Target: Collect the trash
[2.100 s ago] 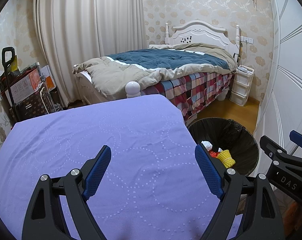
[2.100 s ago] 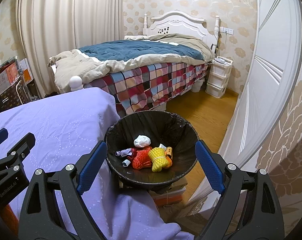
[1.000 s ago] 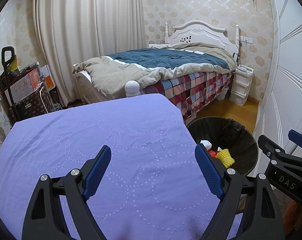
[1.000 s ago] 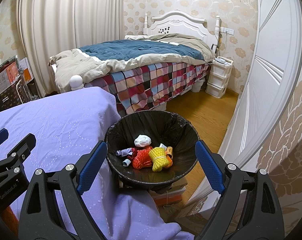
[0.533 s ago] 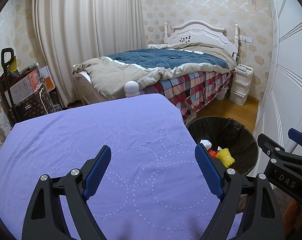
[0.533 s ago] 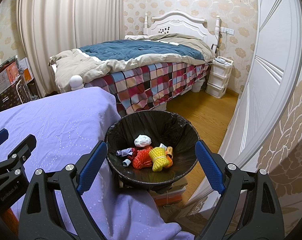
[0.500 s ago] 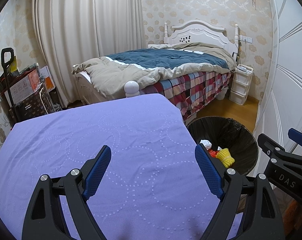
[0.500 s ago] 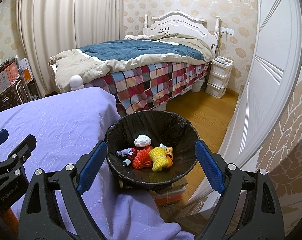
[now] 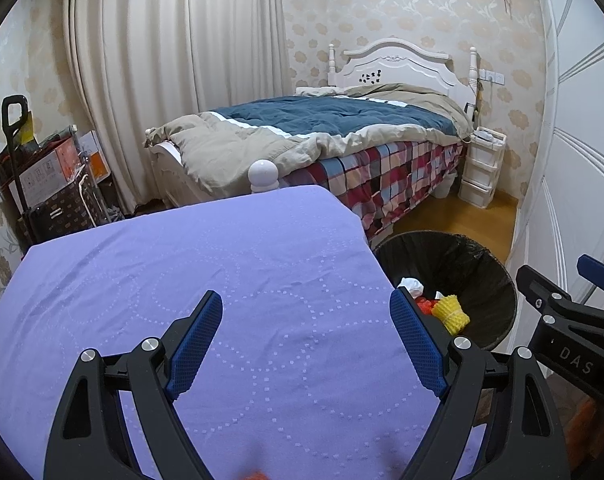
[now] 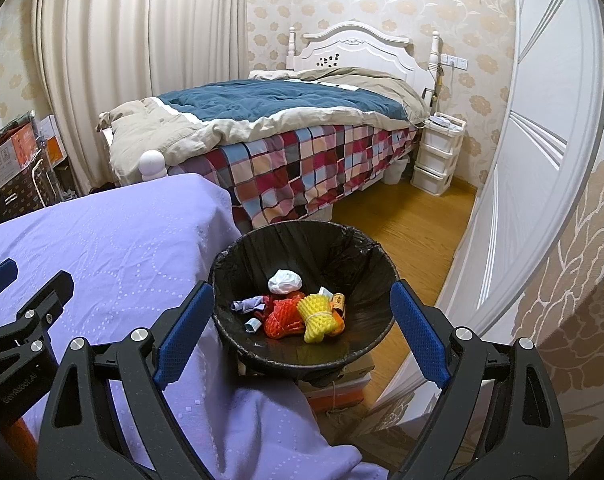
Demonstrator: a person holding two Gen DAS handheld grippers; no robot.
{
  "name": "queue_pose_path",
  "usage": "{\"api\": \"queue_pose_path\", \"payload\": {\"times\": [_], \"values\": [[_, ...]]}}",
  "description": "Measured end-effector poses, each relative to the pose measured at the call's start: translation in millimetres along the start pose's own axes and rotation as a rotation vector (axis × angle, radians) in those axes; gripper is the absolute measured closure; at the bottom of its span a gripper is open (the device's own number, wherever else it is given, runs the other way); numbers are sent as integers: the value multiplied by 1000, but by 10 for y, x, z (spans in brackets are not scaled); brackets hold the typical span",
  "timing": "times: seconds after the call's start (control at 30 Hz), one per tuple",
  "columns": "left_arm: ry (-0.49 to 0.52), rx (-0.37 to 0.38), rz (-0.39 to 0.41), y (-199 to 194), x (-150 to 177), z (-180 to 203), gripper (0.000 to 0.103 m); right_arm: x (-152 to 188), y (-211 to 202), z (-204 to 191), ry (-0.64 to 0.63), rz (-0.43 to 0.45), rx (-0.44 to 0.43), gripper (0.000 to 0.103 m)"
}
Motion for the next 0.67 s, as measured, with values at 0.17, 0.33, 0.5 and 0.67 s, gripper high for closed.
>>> {"api": "queue_pose_path", "payload": {"times": [0.17, 0.33, 0.5, 0.67], "values": [[-4, -7, 23, -30, -12, 34, 20, 1, 1, -2, -1, 0, 0, 15], [-9, -9, 30, -42, -20, 13, 20, 5, 0, -17, -4, -3, -1, 15], [-33, -30, 19, -9, -32, -101, 20, -15, 8, -88, -18, -8, -5, 15], [-60, -55, -19, 98, -16, -343, 20, -36, 60, -244, -47, -22, -22, 15]]}}
Point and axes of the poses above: each gripper's, at about its wrist camera, not at the fingertips, and y roughly the way its jaws point, z to its right, x to its underside, the point moved 5 cm from there along y, roughly the way its jaws point, and after that the axes turned 10 degrees about -z, right-handed, at the moved point
